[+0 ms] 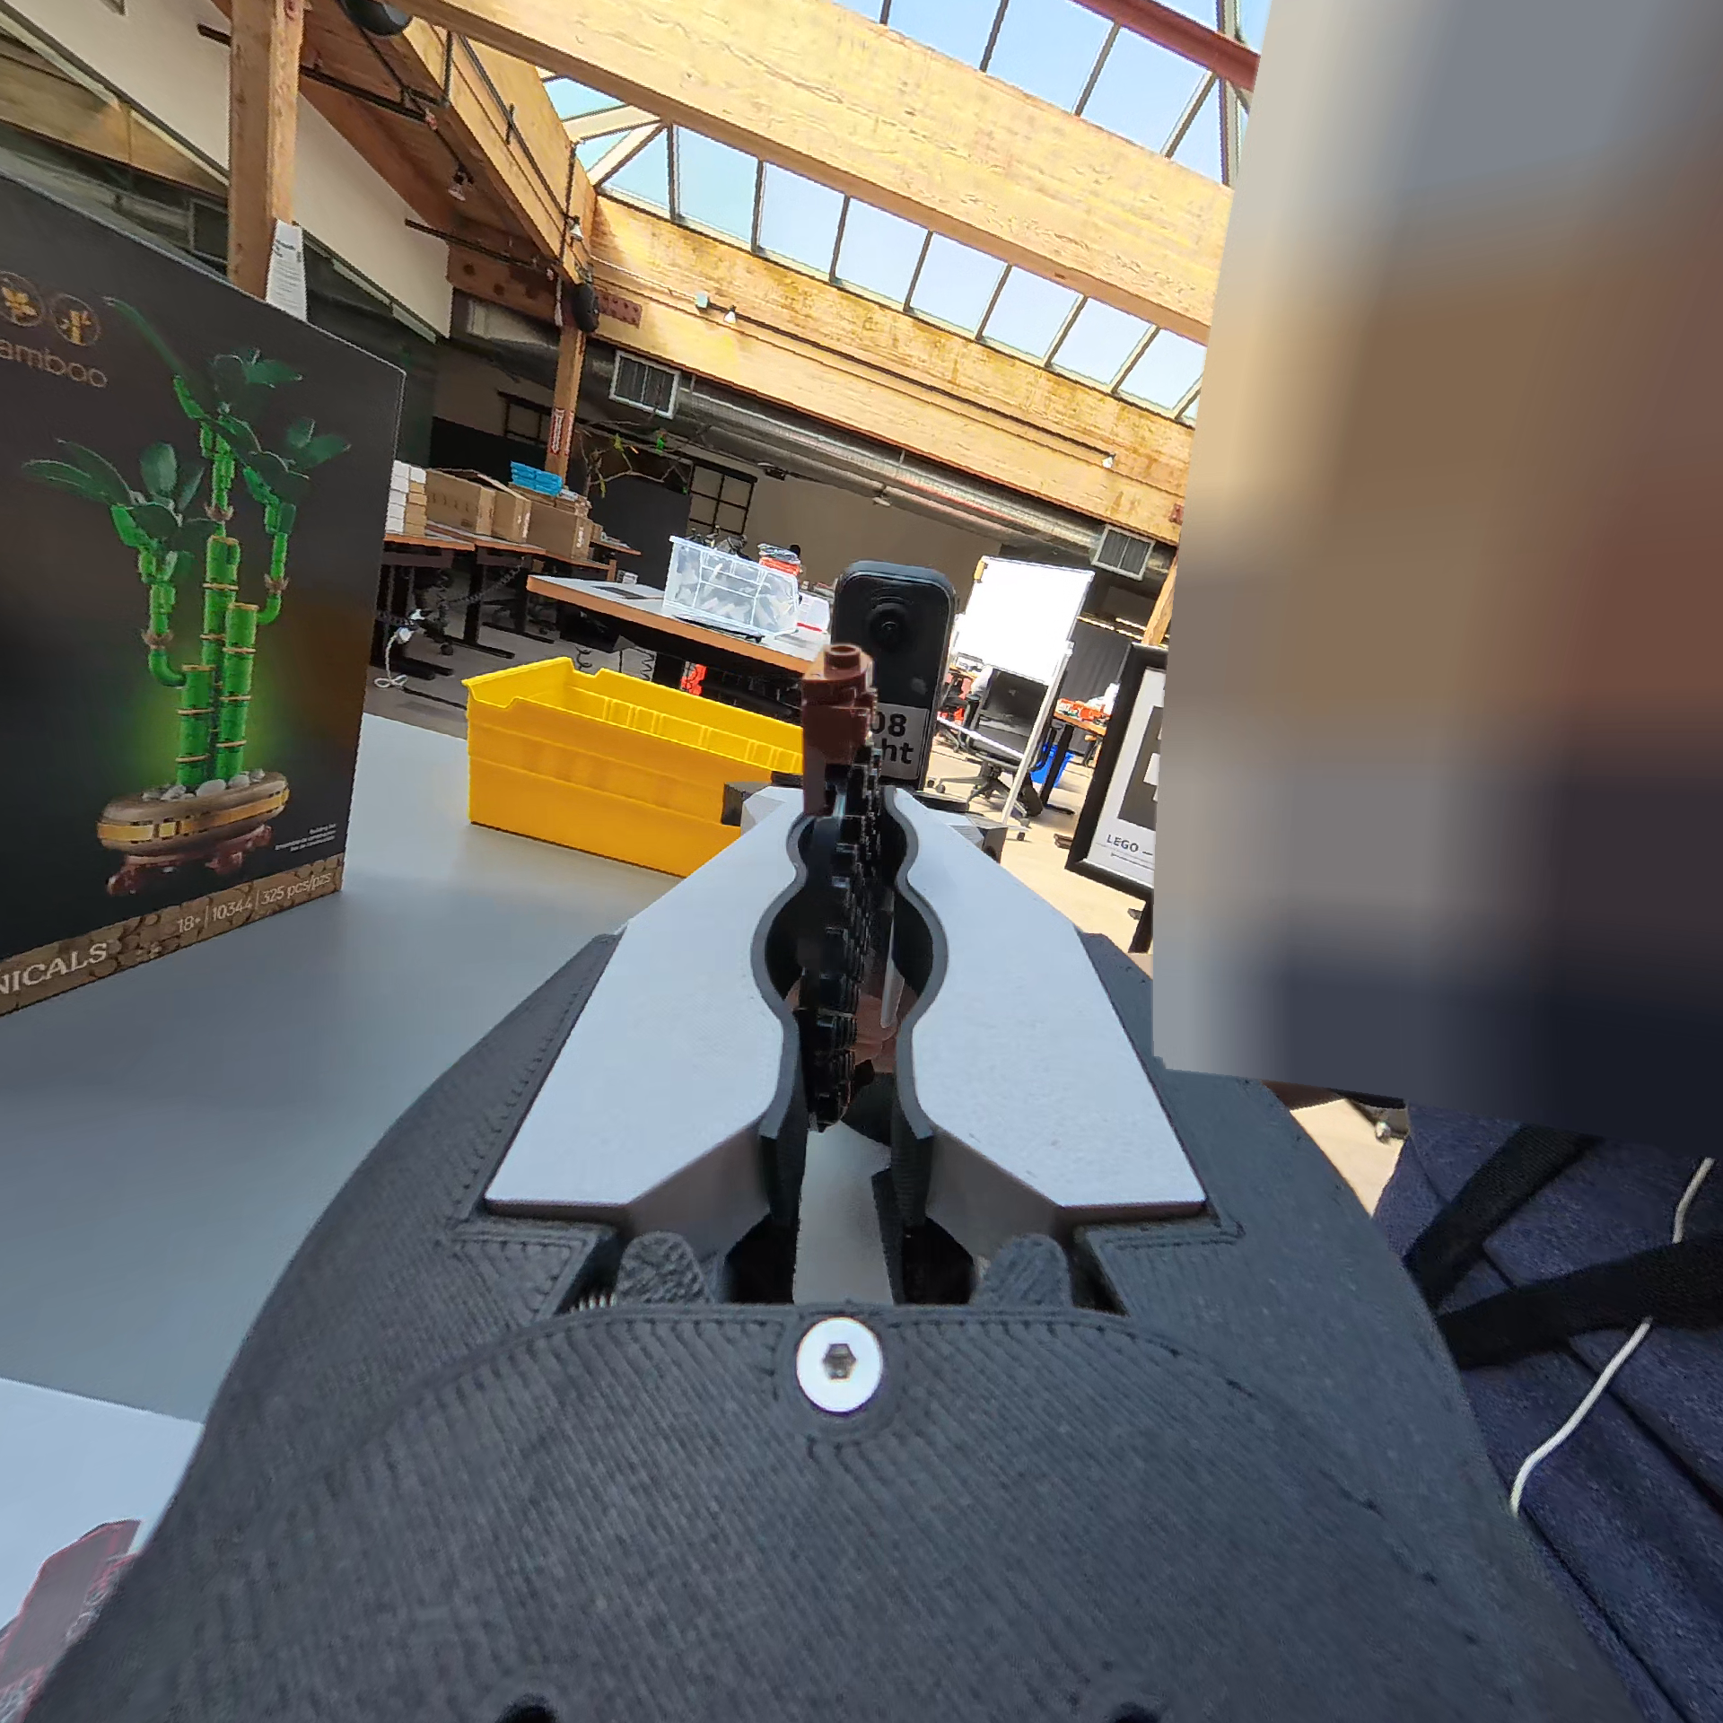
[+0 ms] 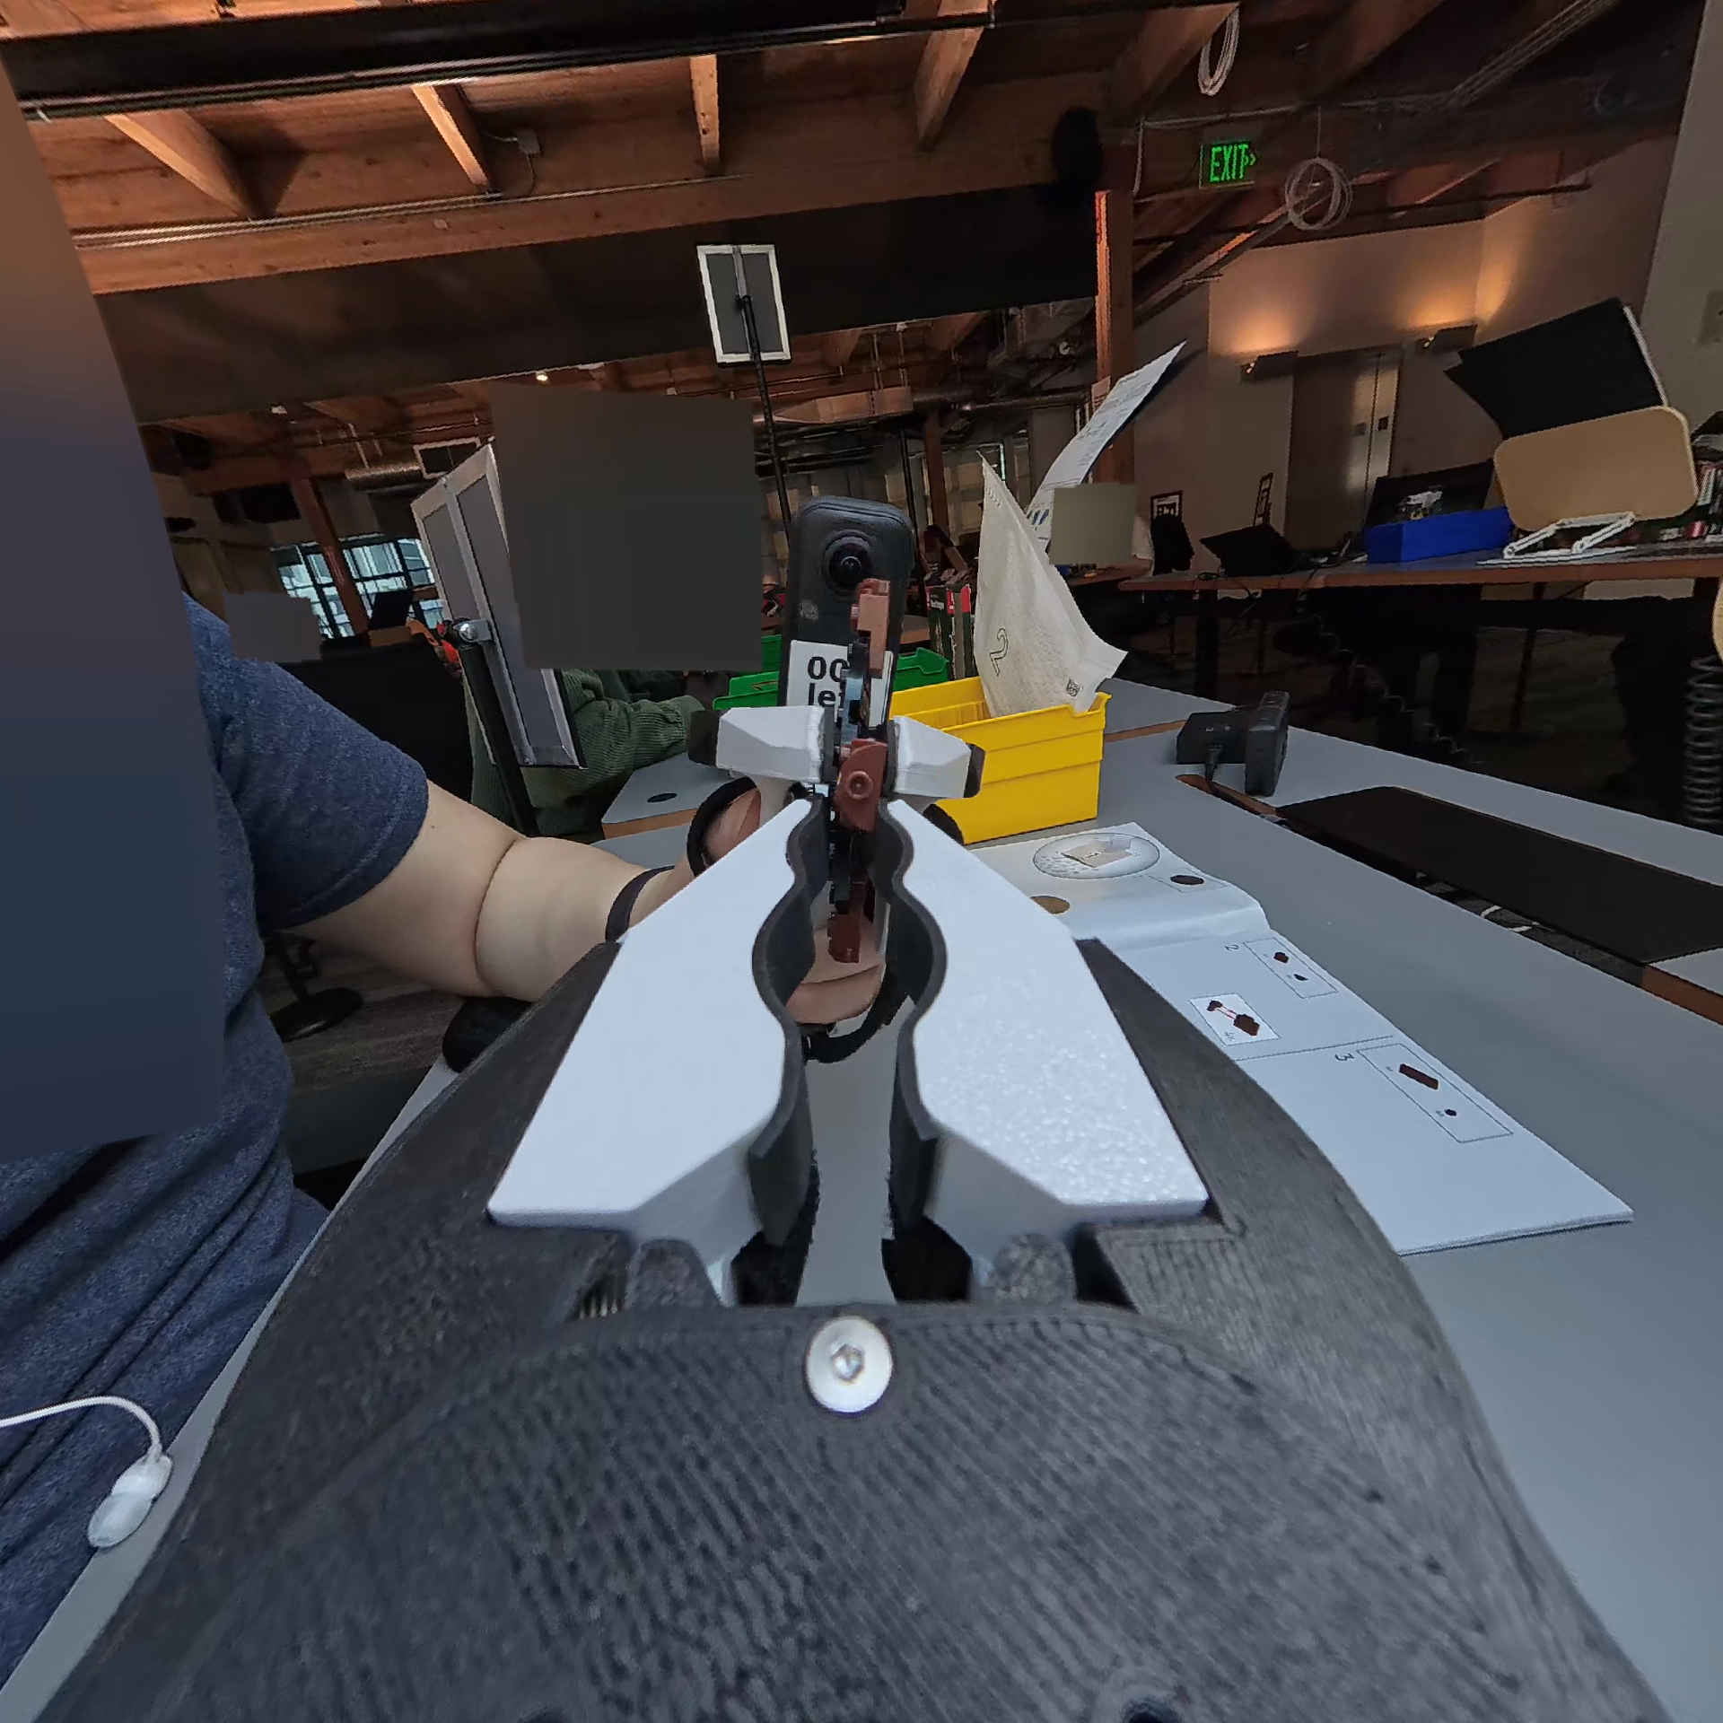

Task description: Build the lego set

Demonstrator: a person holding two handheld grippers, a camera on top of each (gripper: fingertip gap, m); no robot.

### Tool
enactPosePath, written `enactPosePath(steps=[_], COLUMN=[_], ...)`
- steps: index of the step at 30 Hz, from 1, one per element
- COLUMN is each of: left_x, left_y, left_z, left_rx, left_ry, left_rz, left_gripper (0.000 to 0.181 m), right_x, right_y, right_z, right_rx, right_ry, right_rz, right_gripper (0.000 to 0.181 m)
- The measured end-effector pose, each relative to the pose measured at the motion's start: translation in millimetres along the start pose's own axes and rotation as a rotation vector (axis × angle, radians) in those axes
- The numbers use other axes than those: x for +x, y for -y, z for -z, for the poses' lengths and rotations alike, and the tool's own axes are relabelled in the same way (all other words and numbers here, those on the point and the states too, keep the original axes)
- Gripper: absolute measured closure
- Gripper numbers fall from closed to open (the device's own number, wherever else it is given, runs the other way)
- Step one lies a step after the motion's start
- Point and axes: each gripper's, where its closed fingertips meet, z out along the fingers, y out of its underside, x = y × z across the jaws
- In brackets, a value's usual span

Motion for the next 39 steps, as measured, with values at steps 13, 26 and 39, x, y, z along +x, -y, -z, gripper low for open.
enactPosePath(steps=[13,26,39], left_x=[7,1,5], left_y=[0,8,-5], left_z=[0,7,24], left_rx=[0.011,0.031,-0.254], left_ry=[-0.050,-0.062,-0.105], left_rz=[-0.030,0.043,-0.102], left_gripper=[0.174,0.173,0.153], right_x=[-6,1,-3], right_y=[1,3,-20], right_z=[1,7,5], right_rx=[-0.001,-0.016,-0.174], right_ry=[0.034,0.015,0.051], right_rz=[0.032,0.023,0.070], right_gripper=[0.175,0.175,0.175])
